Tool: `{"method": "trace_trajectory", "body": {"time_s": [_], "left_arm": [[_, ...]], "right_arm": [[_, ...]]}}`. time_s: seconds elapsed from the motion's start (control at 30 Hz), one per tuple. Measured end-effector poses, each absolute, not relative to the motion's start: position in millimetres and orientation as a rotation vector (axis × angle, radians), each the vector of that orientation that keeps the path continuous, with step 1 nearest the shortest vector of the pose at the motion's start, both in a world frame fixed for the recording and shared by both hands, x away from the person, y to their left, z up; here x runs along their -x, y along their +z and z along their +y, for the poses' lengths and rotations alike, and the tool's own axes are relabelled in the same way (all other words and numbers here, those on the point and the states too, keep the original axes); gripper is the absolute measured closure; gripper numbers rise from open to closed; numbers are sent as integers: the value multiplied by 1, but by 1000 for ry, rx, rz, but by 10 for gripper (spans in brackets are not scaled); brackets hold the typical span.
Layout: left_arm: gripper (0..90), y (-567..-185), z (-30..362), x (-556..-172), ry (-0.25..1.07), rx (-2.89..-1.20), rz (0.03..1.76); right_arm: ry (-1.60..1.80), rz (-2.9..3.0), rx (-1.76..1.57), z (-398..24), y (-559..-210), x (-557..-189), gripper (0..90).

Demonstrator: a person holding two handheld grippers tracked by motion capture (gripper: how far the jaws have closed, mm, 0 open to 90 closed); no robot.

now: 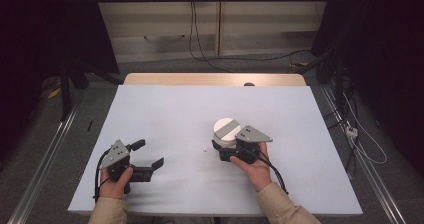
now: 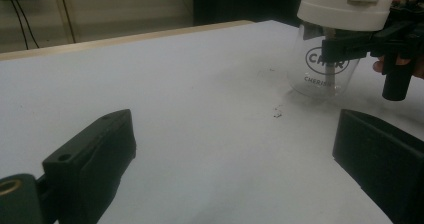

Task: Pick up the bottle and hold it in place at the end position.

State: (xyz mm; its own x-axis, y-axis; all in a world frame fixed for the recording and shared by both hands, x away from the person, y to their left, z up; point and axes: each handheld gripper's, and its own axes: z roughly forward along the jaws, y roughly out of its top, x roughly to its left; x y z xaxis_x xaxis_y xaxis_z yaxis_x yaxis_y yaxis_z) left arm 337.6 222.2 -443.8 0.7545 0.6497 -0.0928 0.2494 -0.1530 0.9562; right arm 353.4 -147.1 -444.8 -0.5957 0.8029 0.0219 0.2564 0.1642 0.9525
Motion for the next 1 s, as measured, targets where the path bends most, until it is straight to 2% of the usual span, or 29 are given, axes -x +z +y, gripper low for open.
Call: {"method": "trace_trajectory", "body": {"time_s": [1.0], "left_arm": [[34, -444, 223, -338, 403, -1733, 705]], "right_arm": [[1450, 1951, -994, -134, -443, -381, 184]]}}
